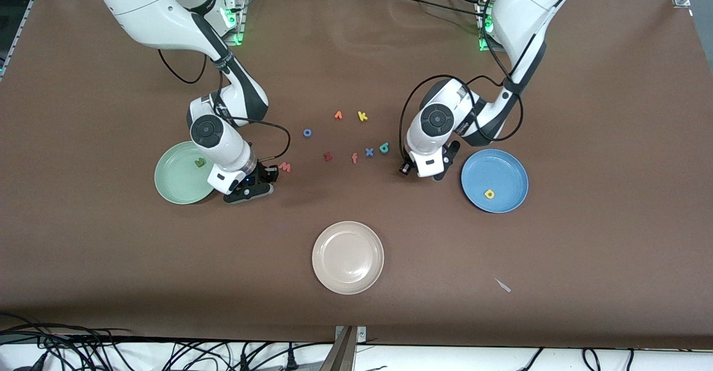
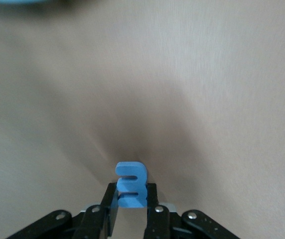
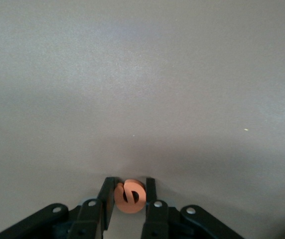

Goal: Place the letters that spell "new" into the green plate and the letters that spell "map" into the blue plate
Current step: 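Drop the blue letter with the left gripper while the right gripper drops orange, then grasp the pink letter with the right gripper while the left gripper grasps blue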

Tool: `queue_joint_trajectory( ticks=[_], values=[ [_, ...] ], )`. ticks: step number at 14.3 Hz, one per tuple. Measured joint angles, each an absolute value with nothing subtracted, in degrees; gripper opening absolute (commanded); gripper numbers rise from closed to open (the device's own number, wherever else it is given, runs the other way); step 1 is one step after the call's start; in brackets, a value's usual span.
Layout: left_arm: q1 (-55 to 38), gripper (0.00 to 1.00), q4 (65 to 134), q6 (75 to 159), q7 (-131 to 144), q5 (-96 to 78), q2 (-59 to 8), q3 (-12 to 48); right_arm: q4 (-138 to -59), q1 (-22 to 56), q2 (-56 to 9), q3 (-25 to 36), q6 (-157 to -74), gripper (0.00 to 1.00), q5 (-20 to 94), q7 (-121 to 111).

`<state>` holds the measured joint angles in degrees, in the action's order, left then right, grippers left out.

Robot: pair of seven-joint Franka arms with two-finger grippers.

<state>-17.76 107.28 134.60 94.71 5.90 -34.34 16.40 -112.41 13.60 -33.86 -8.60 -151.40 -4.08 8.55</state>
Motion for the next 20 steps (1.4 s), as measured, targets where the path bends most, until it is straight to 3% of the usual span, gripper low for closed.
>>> queue_joint_trajectory(
  ticks=[3, 5, 6, 8, 9, 10, 16, 20],
  values=[
    [-13.55, 0.00, 106.93, 125.99, 84.23, 6.18, -29.70, 16.39, -112.14, 11.55, -29.78, -7.92, -143.78, 0.21, -4.13, 3.18],
    [-10.23, 0.05, 106.98, 123.12, 76.64, 6.21, -28.03, 16.34, -112.02, 6.85, -24.63, -7.67, -135.53, 0.22, -4.13, -4.47],
    [-8.35, 0.06, 107.04, 122.37, 72.05, 6.22, -27.74, 16.28, -112.18, 3.91, -22.13, -7.61, -131.90, 0.27, -4.13, -8.63],
    [-4.75, 0.12, 107.28, 121.58, 63.21, 6.22, -27.70, 16.16, -113.70, -1.45, -18.84, -7.52, -128.88, 0.54, -4.12, -15.04],
    [-3.15, 0.63, 107.52, 121.28, 59.09, 6.22, -27.70, 16.11, -114.90, -3.32, -18.21, -7.50, -128.80, 0.64, -4.10, -16.76],
    [-2.18, 1.00, 107.80, 120.76, 55.80, 6.22, -27.74, 16.09, -115.78, -4.24, -18.20, -7.50, -128.83, 0.68, -4.10, -17.24],
    [-2.79, 1.00, 108.10, 119.95, 53.40, 6.21, -28.17, 18.68, -116.88, -3.59, -18.93, -12.08, -130.16, 0.72, -3.80, -6.40],
    [-7.20, 1.00, 107.22, 120.13, 64.85, 6.20, -28.19, 24.11, -117.10, 4.64, -22.01, -14.42, -137.26, 0.74, -3.77, 11.76]
  ],
)
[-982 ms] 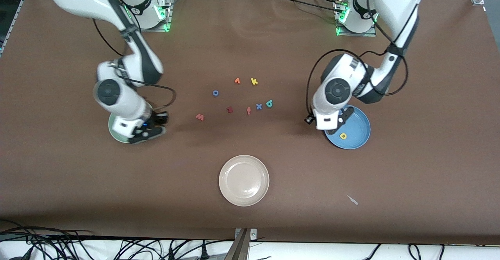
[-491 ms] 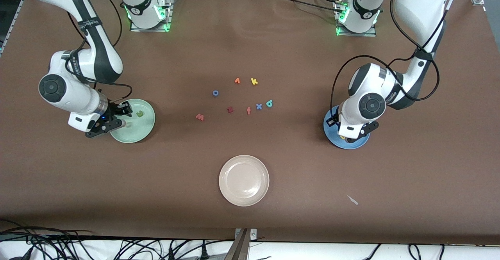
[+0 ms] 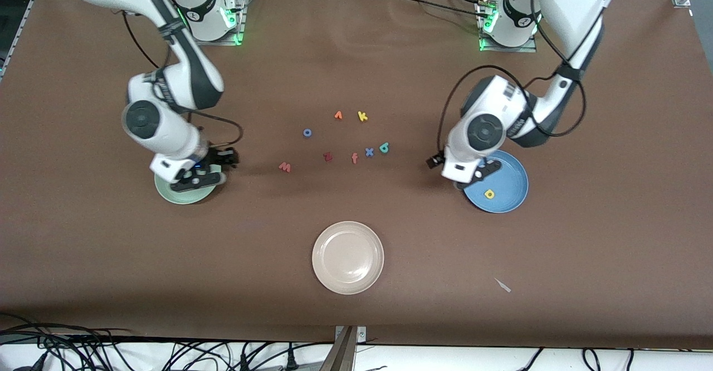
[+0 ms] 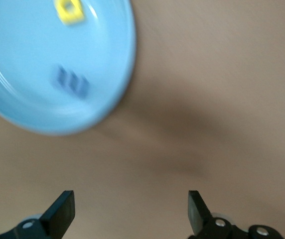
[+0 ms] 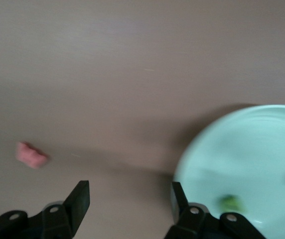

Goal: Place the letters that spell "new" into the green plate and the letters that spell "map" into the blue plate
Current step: 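Grasp the pink letter with the right gripper while the left gripper grasps blue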

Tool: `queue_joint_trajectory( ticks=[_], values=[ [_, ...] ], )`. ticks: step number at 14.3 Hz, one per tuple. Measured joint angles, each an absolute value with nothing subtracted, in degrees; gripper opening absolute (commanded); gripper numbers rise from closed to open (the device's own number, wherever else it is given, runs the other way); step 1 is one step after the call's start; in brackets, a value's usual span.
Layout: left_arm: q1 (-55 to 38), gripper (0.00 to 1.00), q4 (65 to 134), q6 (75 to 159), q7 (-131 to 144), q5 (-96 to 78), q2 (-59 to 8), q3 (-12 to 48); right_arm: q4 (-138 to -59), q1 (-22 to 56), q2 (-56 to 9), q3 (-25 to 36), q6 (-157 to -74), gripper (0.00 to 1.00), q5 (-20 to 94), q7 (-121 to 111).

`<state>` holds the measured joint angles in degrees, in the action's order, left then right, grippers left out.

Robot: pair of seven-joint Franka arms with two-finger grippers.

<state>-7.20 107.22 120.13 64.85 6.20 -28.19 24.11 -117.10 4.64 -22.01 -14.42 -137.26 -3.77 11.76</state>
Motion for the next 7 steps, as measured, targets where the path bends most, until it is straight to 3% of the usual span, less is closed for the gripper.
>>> queue_joint_trajectory(
  ticks=[5, 7],
  values=[
    [-14.61, 0.98, 104.84, 127.30, 83.27, 5.61, -32.28, 24.46, -117.12, 13.67, -27.00, -14.50, -145.49, 0.74, -3.77, 31.27],
    [-16.33, 0.91, 104.82, 133.53, 91.65, 5.61, -35.69, 24.43, -117.10, 13.95, -27.68, -14.44, -146.19, 0.73, -3.77, 35.43]
  ],
)
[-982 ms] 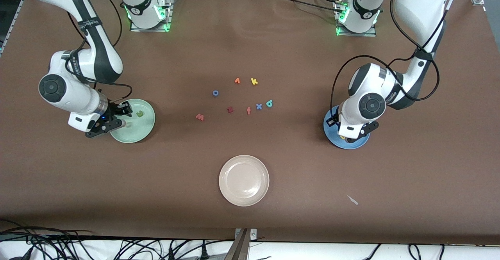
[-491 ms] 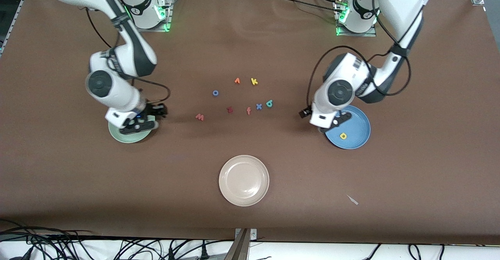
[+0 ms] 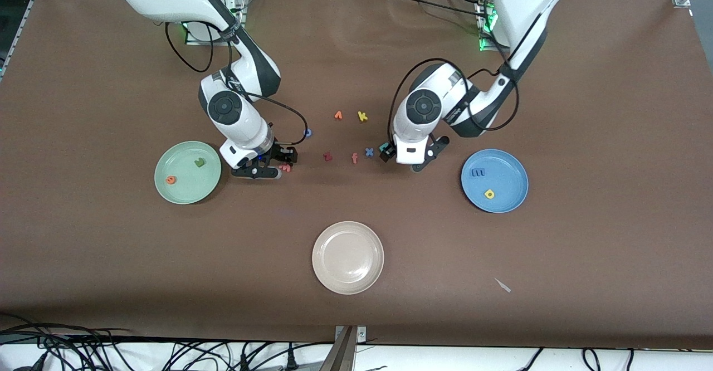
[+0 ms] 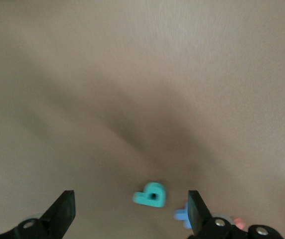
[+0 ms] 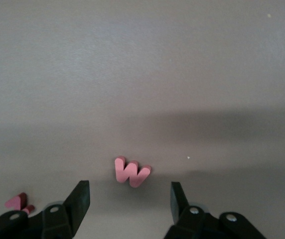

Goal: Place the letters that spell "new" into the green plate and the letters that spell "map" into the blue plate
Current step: 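Grasp the pink letter with the right gripper while the left gripper grasps blue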

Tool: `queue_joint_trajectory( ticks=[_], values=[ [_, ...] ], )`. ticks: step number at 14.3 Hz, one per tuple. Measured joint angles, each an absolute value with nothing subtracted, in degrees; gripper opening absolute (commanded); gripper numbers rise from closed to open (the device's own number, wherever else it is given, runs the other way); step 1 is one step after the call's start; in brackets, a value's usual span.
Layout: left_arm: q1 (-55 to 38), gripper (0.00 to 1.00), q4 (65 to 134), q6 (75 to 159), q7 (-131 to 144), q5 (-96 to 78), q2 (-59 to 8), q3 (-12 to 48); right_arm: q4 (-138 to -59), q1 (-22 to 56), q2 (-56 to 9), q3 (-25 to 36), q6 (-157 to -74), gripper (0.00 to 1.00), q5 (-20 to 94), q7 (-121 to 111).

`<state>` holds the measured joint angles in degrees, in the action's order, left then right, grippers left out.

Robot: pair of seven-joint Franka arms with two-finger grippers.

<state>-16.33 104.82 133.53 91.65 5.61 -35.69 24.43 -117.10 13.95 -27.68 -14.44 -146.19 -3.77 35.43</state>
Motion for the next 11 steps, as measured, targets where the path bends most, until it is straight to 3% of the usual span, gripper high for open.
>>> queue_joint_trajectory(
  ticks=[3, 9, 11],
  values=[
    [-18.89, 0.79, 104.78, 138.18, 99.27, 5.62, -39.48, 24.41, -117.10, 13.90, -28.47, -14.07, -148.13, 0.73, -3.75, 40.66],
    [-19.26, 0.73, 104.79, 138.28, 100.27, 5.75, -40.10, 23.80, -117.10, 14.58, -32.39, -14.08, -153.38, 0.71, -3.76, 45.96],
    [-19.26, 0.59, 104.83, 138.26, 100.28, 5.75, -40.20, 23.68, -117.10, 14.99, -33.08, -14.07, -154.47, 0.66, -3.77, 46.18]
  ],
)
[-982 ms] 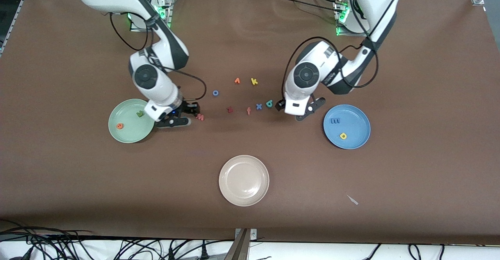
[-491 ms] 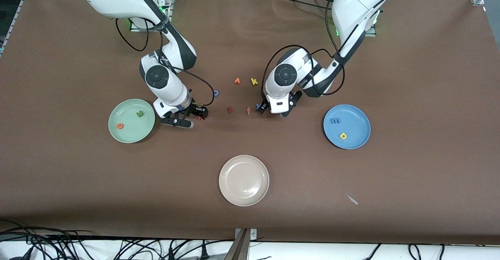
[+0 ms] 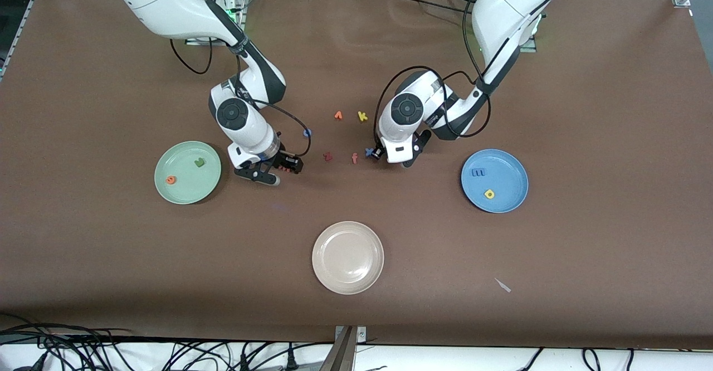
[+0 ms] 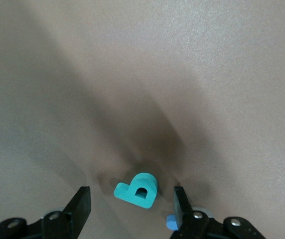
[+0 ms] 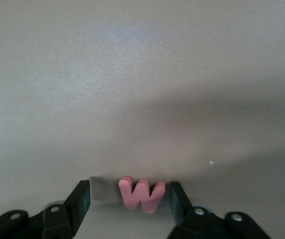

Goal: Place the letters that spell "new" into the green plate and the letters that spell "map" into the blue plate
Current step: 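Grasp the pink letter with the right gripper while the left gripper grasps blue, then drop the pink letter with the right gripper while the left gripper drops blue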

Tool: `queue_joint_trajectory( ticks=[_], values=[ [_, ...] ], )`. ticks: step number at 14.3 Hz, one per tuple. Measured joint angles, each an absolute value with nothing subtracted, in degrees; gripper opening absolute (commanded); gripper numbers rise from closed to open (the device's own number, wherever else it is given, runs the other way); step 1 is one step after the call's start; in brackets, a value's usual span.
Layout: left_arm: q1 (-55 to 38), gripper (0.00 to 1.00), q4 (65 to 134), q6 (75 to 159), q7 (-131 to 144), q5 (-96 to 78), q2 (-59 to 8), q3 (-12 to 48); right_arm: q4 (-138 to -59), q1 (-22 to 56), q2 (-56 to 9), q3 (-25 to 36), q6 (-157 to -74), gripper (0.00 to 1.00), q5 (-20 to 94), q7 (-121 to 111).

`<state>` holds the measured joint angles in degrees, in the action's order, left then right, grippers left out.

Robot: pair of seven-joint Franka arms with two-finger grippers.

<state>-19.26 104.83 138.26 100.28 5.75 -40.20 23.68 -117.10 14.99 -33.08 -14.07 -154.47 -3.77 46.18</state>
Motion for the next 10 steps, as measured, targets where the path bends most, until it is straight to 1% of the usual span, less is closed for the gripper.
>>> queue_joint_trajectory(
  ticks=[1, 2, 3, 4, 6, 7, 10],
  values=[
    [-19.26, 0.50, 104.84, 138.28, 100.28, 5.75, -40.25, 23.68, -117.10, 15.02, -33.18, -14.07, -154.67, 0.62, -3.77, 46.19],
    [-19.26, 0.39, 104.73, 138.31, 100.28, 5.75, -40.22, 23.70, -117.10, 15.03, -33.24, -14.07, -154.74, 0.56, -3.78, 46.19],
    [-19.26, 0.34, 104.59, 138.31, 100.27, 5.76, -40.21, 23.72, -117.10, 15.04, -33.28, -14.07, -154.80, 0.50, -3.79, 46.19],
    [-19.26, 0.32, 104.60, 138.31, 100.28, 5.76, -40.21, 23.72, -117.10, 15.07, -33.30, -14.07, -154.83, 0.44, -3.81, 46.19],
    [-19.28, 0.31, 104.50, 138.33, 100.27, 5.76, -40.14, 23.82, -117.09, 15.16, -33.30, -14.07, -154.95, 0.35, -3.94, 46.19],
    [-19.29, 0.31, 104.51, 138.33, 100.28, 5.77, -40.14, 23.83, -117.04, 15.18, -33.29, -14.12, -155.17, 0.31, -4.00, 46.19],
    [-19.29, 0.31, 104.52, 138.33, 100.27, 5.78, -40.14, 23.83, -117.00, 15.22, -33.24, -14.13, -155.21, 0.28, -4.21, 46.18]
  ],
)
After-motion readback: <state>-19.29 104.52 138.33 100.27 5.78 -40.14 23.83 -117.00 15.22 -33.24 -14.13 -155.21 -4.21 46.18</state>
